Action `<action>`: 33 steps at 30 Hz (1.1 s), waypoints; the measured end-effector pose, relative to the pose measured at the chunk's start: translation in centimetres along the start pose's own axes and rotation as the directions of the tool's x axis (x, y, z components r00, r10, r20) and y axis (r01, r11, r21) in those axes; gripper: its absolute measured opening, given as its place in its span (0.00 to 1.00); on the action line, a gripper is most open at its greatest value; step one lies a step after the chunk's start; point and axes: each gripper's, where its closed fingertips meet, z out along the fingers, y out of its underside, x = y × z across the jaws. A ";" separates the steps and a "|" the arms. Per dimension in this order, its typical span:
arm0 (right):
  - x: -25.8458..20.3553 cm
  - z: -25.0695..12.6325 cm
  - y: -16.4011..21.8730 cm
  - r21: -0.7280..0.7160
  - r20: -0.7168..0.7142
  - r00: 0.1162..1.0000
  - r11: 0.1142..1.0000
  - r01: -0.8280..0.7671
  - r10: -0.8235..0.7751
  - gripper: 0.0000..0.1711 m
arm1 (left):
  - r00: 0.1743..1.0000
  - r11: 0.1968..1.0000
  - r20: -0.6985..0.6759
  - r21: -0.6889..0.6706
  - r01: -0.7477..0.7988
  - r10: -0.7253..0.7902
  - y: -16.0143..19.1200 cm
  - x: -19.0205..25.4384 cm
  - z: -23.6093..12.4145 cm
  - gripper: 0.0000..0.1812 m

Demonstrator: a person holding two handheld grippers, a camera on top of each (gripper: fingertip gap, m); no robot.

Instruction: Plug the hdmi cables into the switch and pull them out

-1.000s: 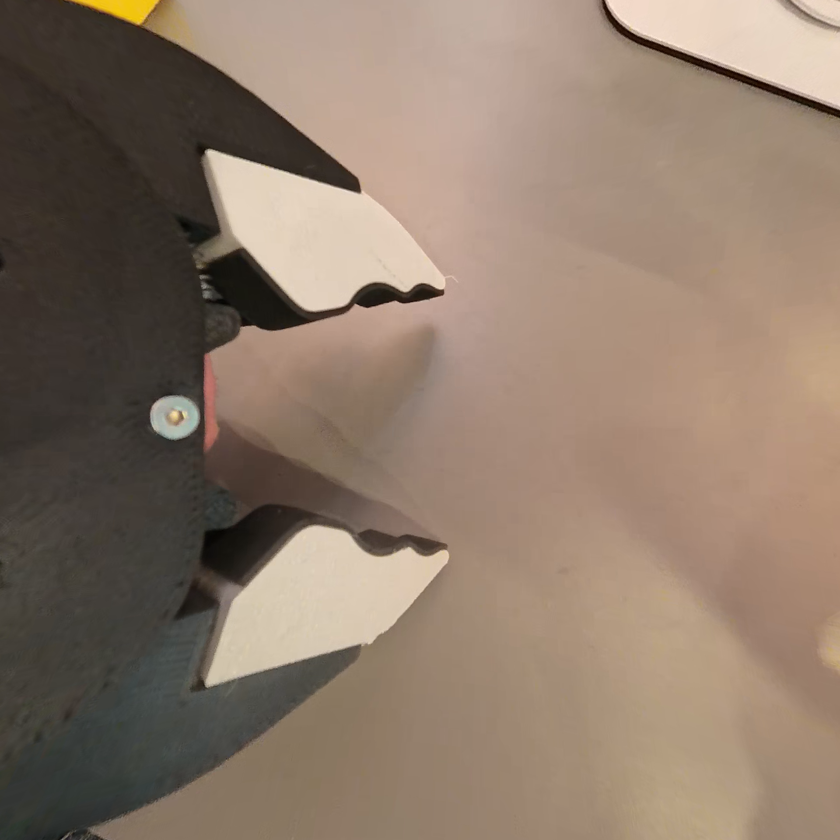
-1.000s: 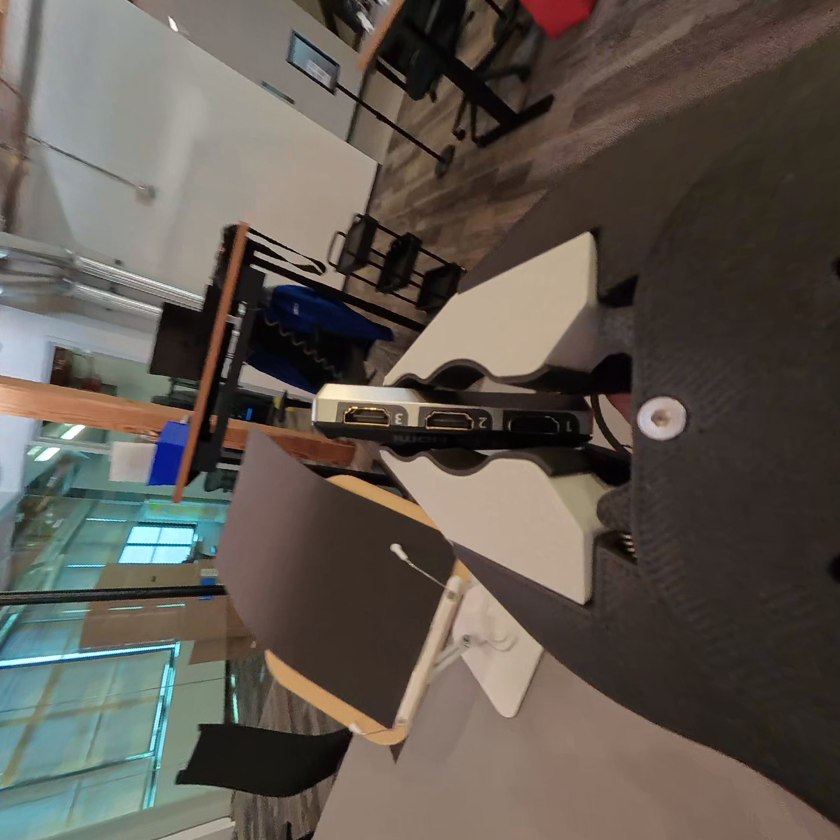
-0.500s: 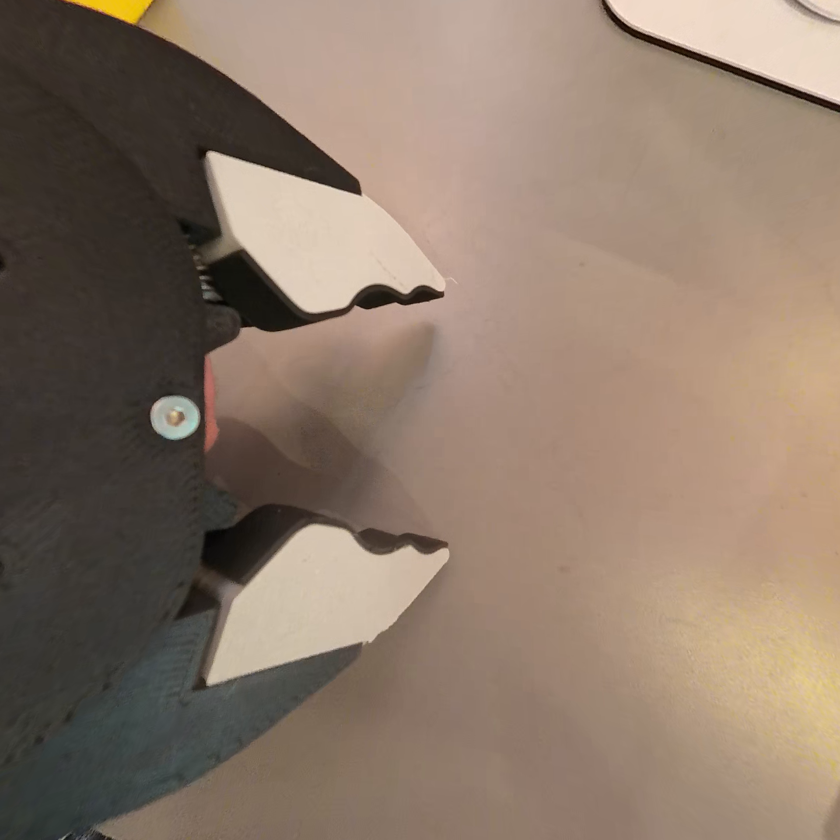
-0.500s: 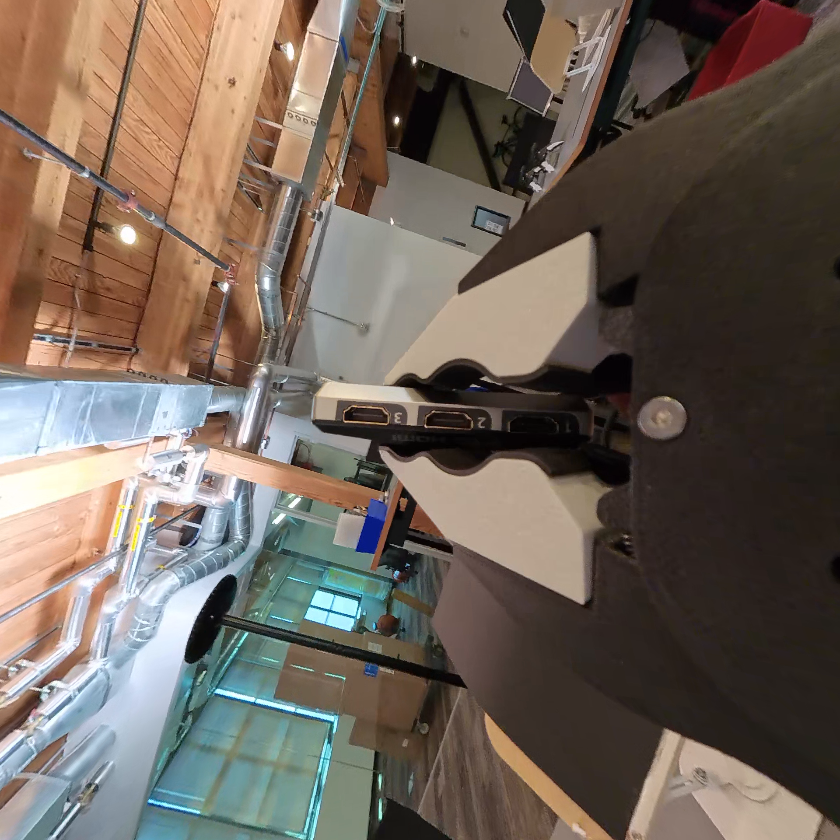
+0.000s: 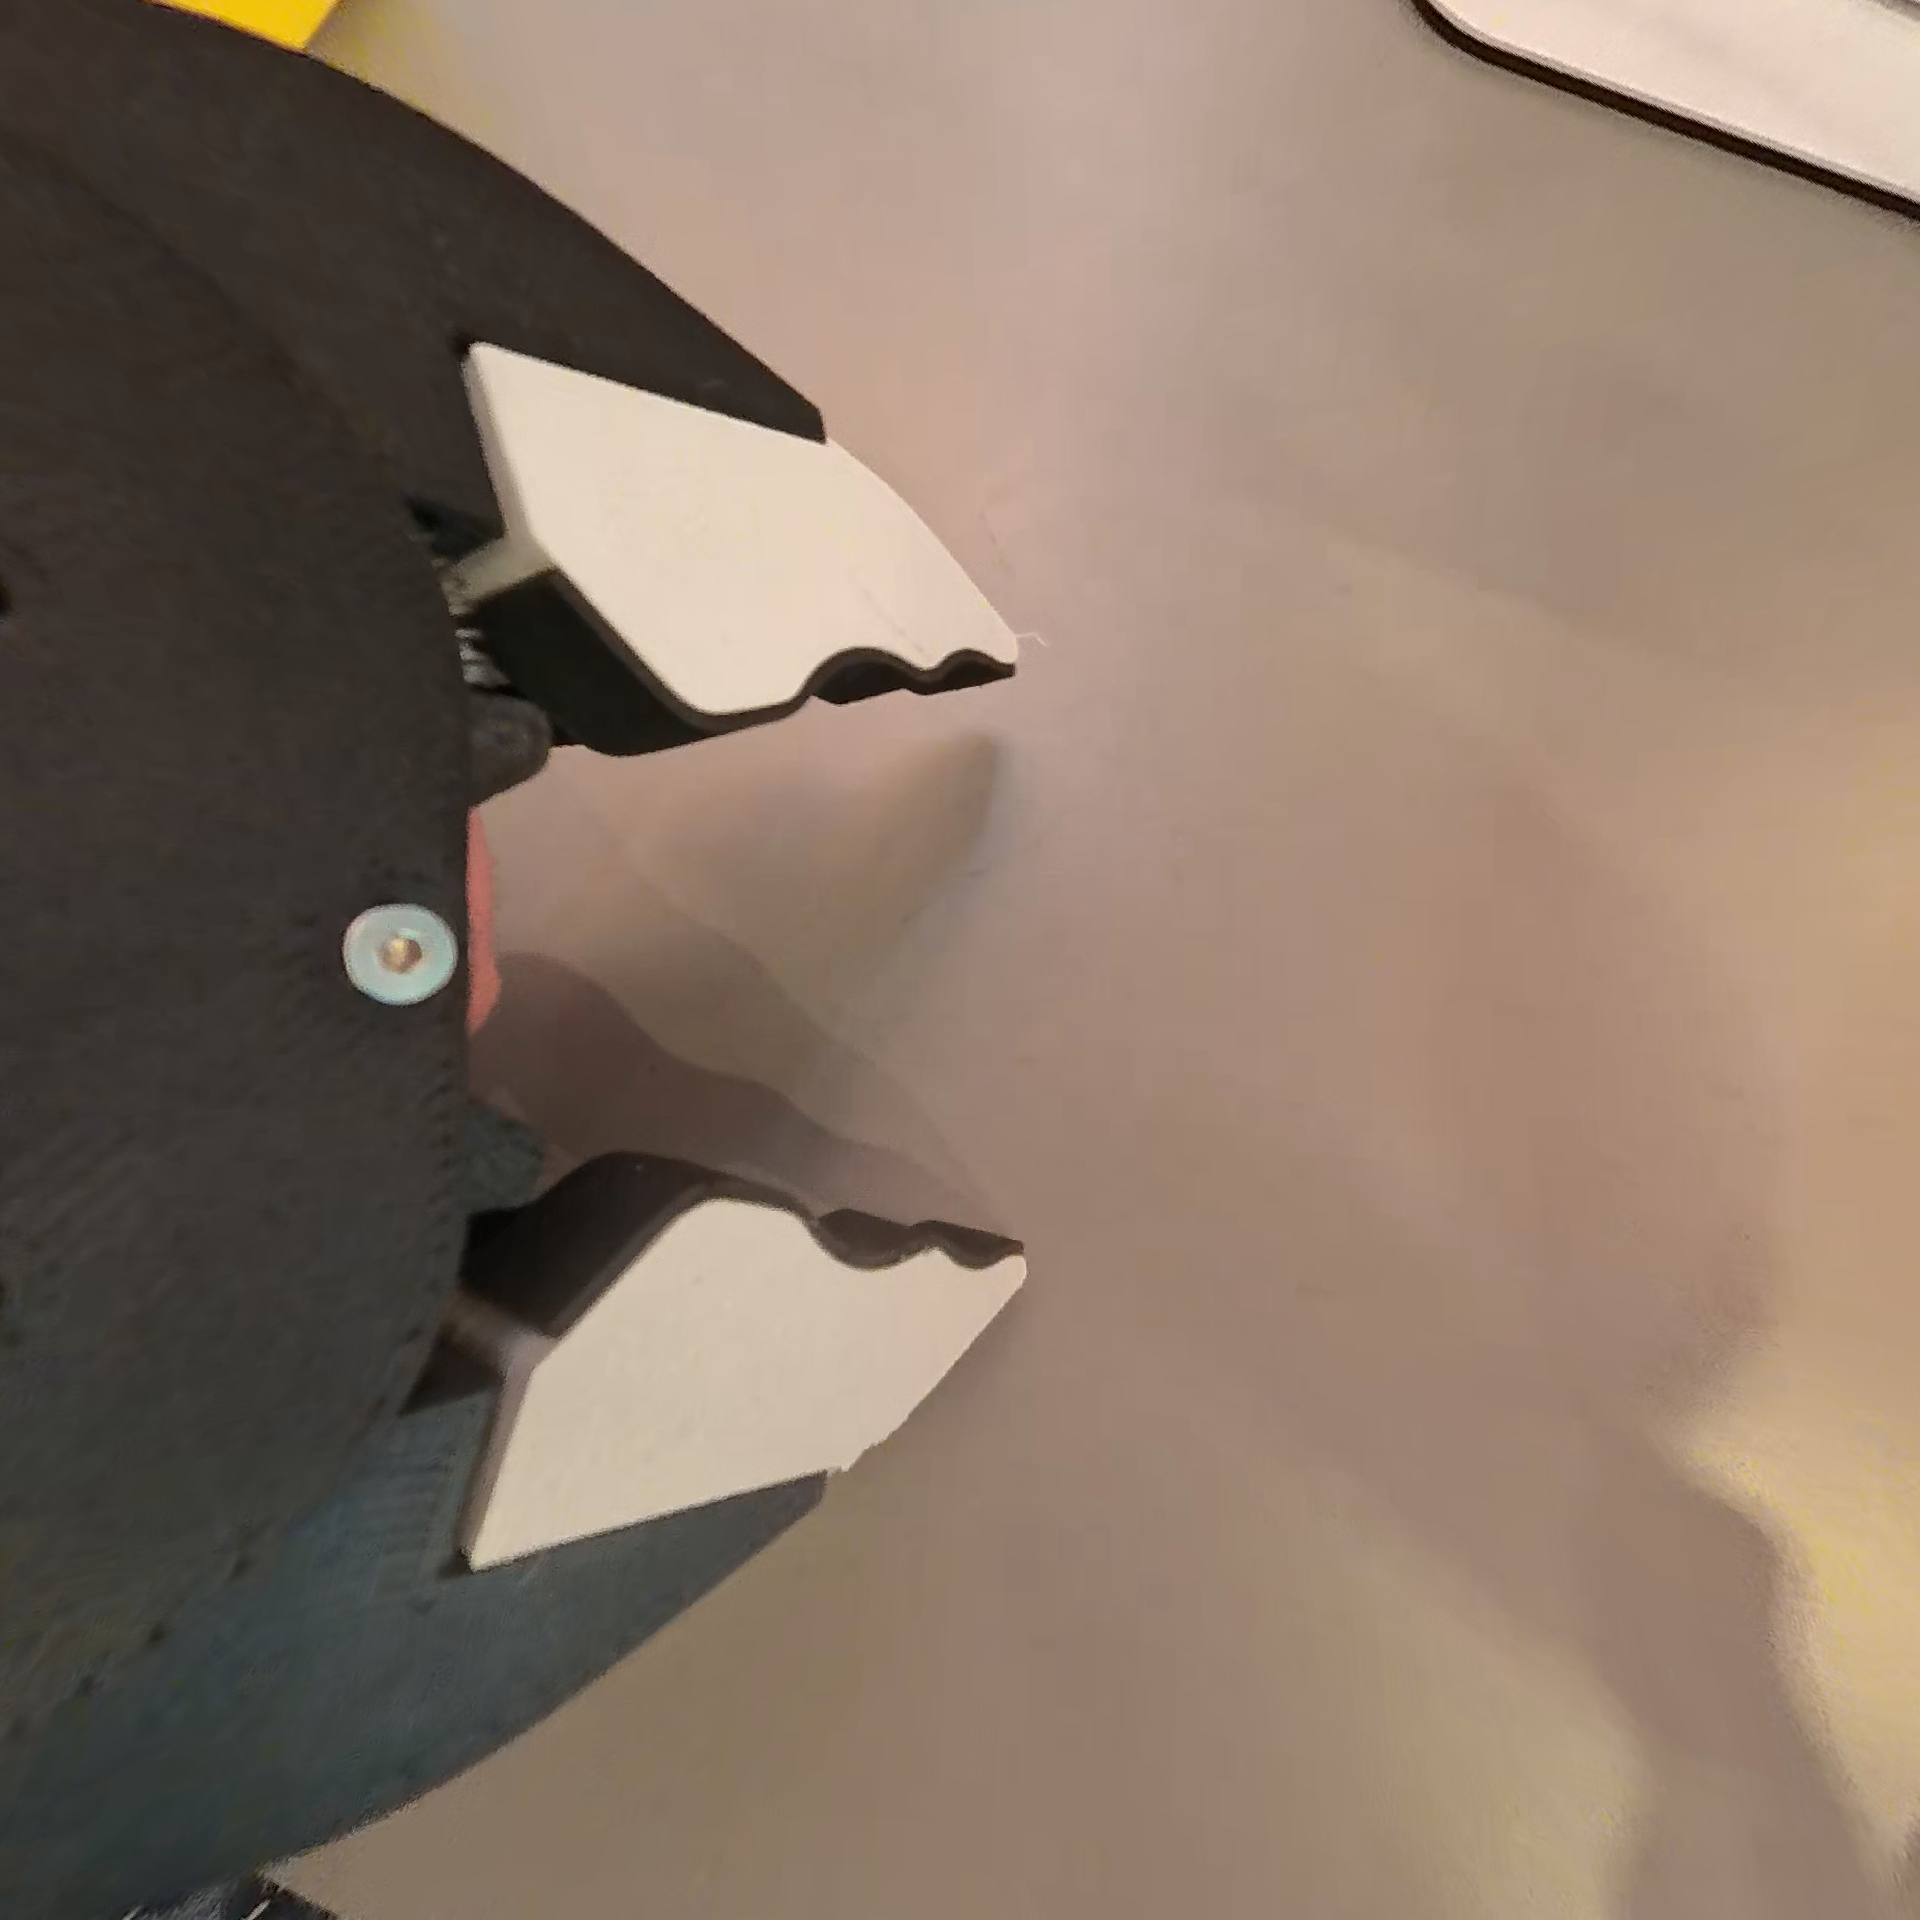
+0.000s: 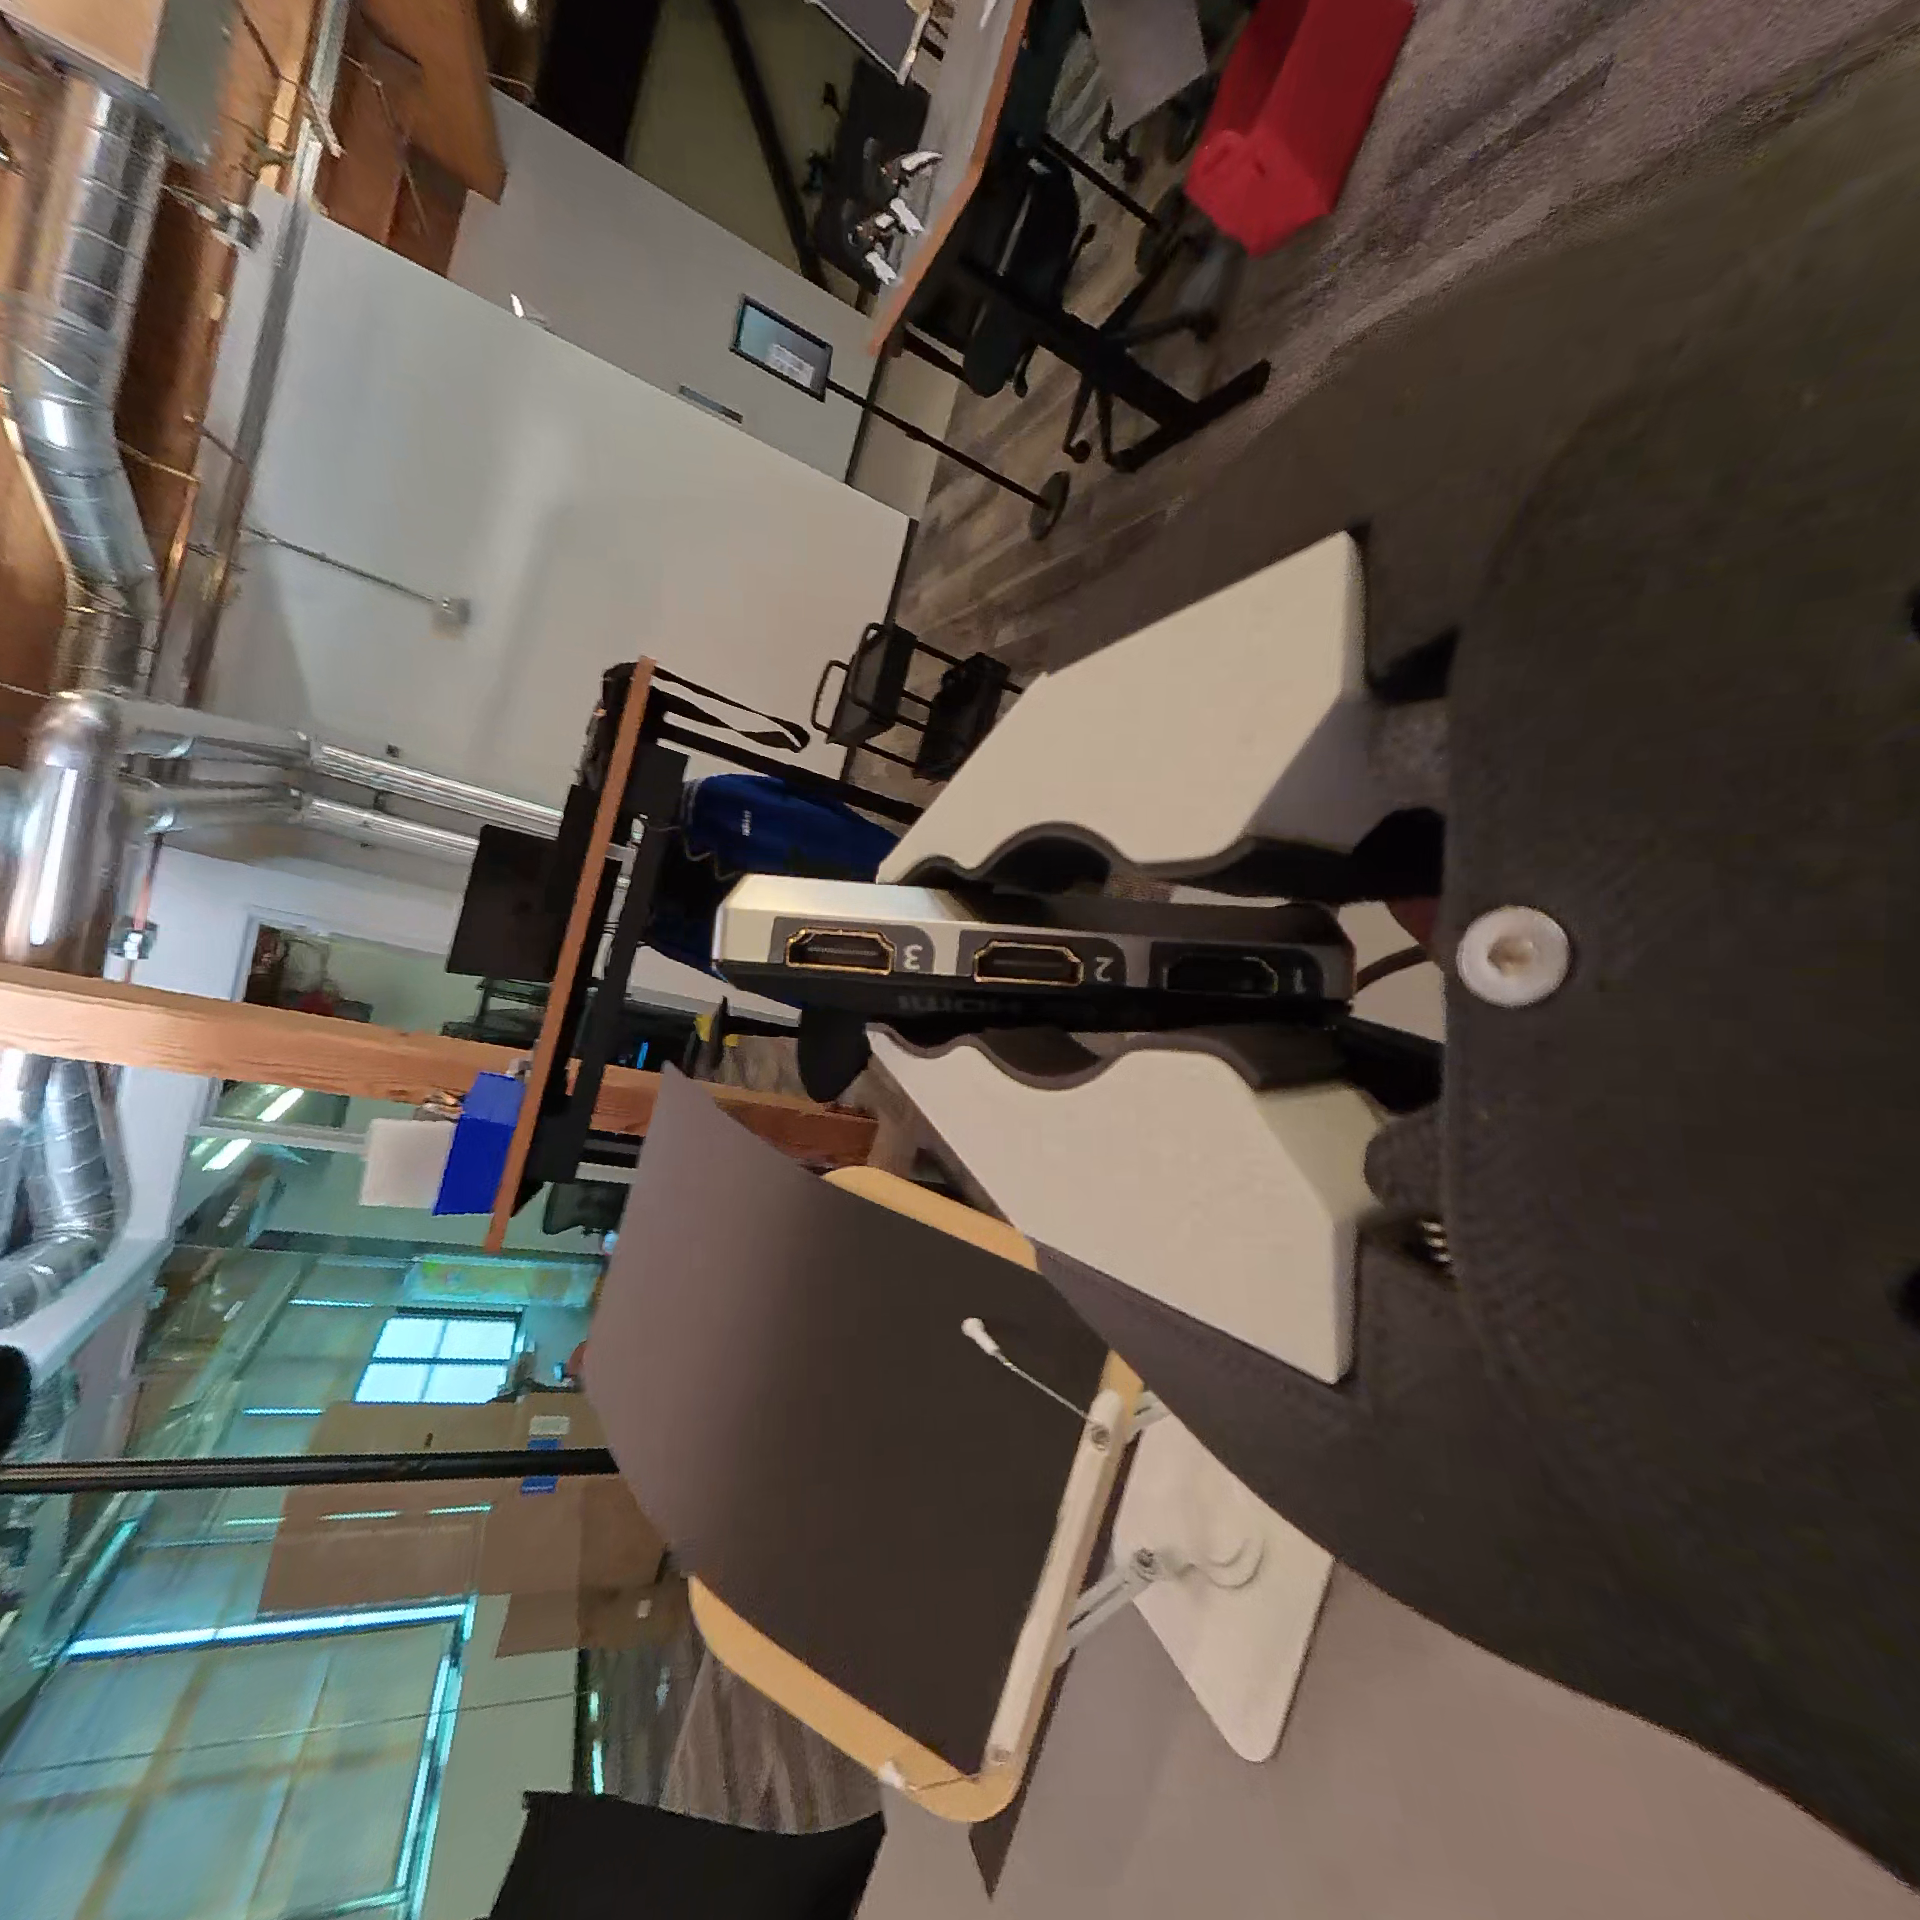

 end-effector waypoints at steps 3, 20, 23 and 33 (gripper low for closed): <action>-0.2 0.2 2.9 -0.078 0.024 1.000 0.997 0.004 -0.003 0.11 | 1.000 1.000 -0.007 0.001 0.009 -0.009 0.0 0.0 0.1 0.53; -3.8 0.6 26.5 -0.657 0.202 0.947 0.752 -0.057 0.249 0.11 | 0.999 1.000 -0.027 -0.001 0.025 -0.025 0.1 0.2 0.1 0.53; -4.4 -0.3 30.6 -0.758 0.213 0.941 0.652 -0.009 0.261 0.11 | 0.999 1.000 -0.029 -0.001 0.029 -0.029 0.1 0.2 0.1 0.53; -5.5 -1.9 34.8 -0.839 0.335 0.938 0.483 0.251 0.094 0.29 | 0.998 0.999 -0.039 -0.003 0.040 -0.040 0.3 0.3 0.1 0.53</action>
